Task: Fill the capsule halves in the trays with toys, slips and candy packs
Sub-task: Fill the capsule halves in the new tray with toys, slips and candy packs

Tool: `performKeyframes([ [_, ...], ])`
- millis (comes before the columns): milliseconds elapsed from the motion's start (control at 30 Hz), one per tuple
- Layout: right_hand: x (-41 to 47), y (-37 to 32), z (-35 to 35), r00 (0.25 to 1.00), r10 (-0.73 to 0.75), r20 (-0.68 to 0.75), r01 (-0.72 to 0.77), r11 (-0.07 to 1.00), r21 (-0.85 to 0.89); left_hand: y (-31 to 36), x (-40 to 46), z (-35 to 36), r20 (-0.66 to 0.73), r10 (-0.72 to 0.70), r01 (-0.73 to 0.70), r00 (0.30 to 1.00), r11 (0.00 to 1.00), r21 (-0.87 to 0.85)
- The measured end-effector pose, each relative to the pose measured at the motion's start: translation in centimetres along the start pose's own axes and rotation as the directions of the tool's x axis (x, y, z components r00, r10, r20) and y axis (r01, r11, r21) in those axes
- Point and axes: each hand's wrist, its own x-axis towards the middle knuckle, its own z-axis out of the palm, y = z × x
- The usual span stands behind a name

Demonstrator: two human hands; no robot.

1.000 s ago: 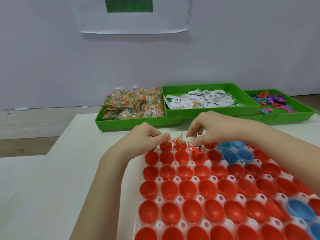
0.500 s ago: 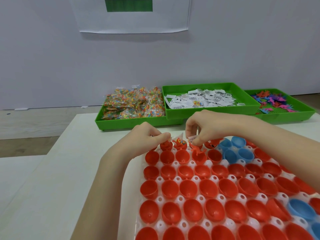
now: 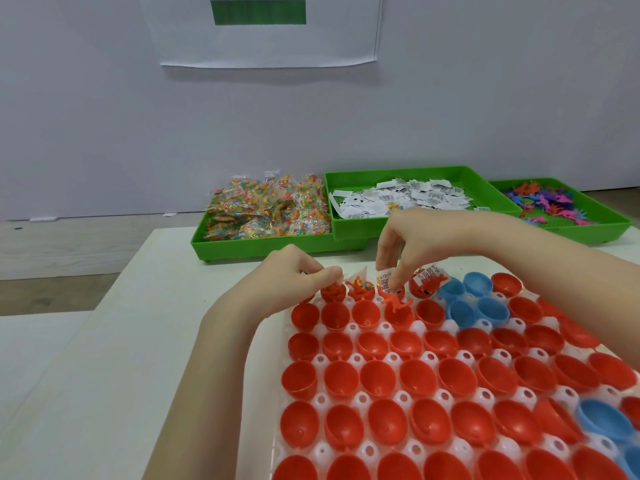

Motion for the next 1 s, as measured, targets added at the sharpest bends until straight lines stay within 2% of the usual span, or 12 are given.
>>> performKeyframes([
  [100, -0.4, 0.1, -0.3, 1.0, 0.008, -0.023, -0.007, 1.0, 0.011, 0.1, 0.0, 0.0, 0.001, -0.005, 0.005, 1.0, 1.0, -0.003],
  [233, -2.1, -0.2, -0.5, 0.963, -0.105, -0.25, 0.106, 0.994, -0.009, 0.4, -0.3, -0.1, 0.006, -0.016, 0.016, 1.0, 1.0, -0.011],
  [300, -3.2, -0.7, 0.0, 0.959, -0.171, -0.228, 0.179, 0.984, 0.013, 0.4, -0.4, -0.2, -0.007, -0.014, 0.014, 1.0, 1.0, -0.017],
  [400, -3.7, -0.9, 1.3, 0.978, -0.157, -0.137, 0.145, 0.985, -0.093, 0.4, -0.3, -0.1, -0.025, -0.01, 0.009, 1.0, 1.0, -0.022],
  [600, -3.6, -0.5, 2.5, 0.972, -0.157, -0.172, 0.134, 0.981, -0.139, 0.3, -0.3, 0.0, -0.046, -0.004, 0.003, 0.999, 1.0, -0.019],
  [700, -3.7, -0.2, 2.3, 0.973, -0.155, -0.174, 0.151, 0.988, -0.038, 0.5, -0.4, 0.0, -0.031, -0.018, 0.017, 0.999, 0.999, -0.043],
  [833, -3.7, 0.2, 1.3, 0.959, -0.117, -0.257, 0.152, 0.98, 0.124, 0.6, -0.6, -0.1, -0.034, -0.013, 0.011, 0.999, 0.999, -0.047],
  [1000, -3.6, 0.4, 0.9, 0.945, -0.104, -0.311, 0.165, 0.971, 0.175, 0.4, -0.4, -0.2, -0.023, 0.009, -0.011, 1.0, 0.998, -0.066],
])
